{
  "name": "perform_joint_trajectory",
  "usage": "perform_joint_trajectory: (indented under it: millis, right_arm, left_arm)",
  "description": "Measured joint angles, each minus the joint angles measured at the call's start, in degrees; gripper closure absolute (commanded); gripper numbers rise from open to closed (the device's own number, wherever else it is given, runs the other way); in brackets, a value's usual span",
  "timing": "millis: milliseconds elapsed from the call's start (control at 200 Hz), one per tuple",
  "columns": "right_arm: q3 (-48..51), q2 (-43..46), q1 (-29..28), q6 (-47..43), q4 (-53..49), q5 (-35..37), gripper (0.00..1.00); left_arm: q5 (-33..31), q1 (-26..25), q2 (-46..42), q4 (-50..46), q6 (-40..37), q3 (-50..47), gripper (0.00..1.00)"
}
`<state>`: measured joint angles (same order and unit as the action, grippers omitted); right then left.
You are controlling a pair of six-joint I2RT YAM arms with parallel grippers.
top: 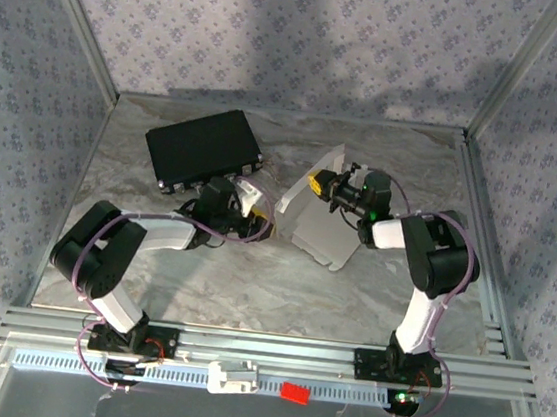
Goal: Fold the paper box
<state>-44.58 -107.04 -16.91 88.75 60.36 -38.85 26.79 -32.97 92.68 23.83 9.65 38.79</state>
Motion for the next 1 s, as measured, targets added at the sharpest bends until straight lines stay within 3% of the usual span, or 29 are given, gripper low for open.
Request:
perform_joint_trajectory:
  millis: [999]
  right_arm:
    - [-0.44, -0.98, -0.55, 3.45, 4.37, 4.20, 1.00]
  left_arm:
    - [-4.42, -3.41, 2.38, 2.99, 4.96, 3.54, 0.51]
